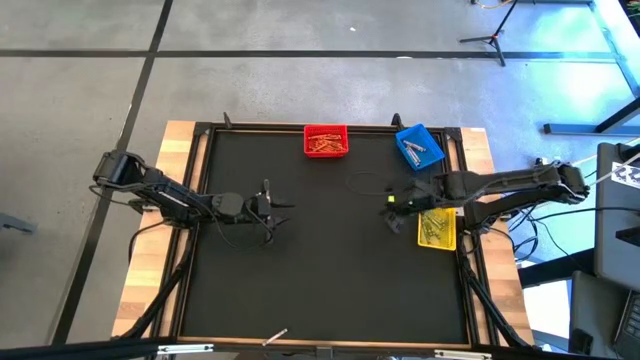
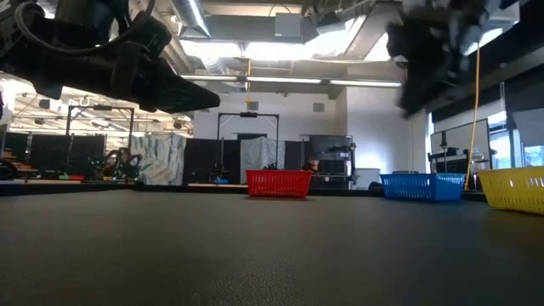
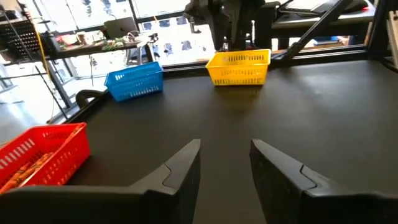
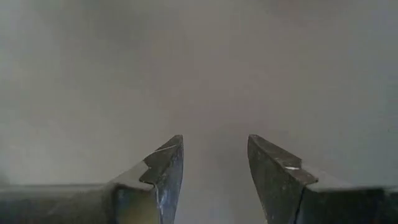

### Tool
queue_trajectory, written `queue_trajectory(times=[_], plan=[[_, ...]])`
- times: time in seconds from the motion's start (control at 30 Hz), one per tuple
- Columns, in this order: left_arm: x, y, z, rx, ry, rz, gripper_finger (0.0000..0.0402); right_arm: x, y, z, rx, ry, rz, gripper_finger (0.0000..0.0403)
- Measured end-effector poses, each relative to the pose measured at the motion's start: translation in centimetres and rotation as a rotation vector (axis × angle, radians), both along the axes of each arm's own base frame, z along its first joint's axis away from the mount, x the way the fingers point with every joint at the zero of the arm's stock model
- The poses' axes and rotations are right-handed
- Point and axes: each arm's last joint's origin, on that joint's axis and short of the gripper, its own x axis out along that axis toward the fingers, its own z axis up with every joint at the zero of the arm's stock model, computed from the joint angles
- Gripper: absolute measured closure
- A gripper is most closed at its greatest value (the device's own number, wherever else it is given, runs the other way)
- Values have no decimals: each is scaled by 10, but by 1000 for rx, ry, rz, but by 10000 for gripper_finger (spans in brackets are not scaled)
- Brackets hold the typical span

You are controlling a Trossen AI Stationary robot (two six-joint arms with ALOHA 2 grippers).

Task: Sort crayons
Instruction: Put the black crayon into the blue bin

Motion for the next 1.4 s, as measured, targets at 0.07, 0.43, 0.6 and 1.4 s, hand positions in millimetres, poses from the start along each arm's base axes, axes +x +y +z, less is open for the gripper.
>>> queue_trajectory(times=[0.07,0.43,0.6,1.4], plan=[[0,-2,0,-1,3,-10,271,13,6,3,-80,-106,58,226],[-3,-49,-6,-8,145,-117,271,82,57,-27,-251,-381,367,226],[-3,-85,1,-13,270,-130,271,98,82,-47,-288,-447,465,226],[-25,-243,-11,-312,452,-331,271,184,196,-87,-290,-515,668,226]])
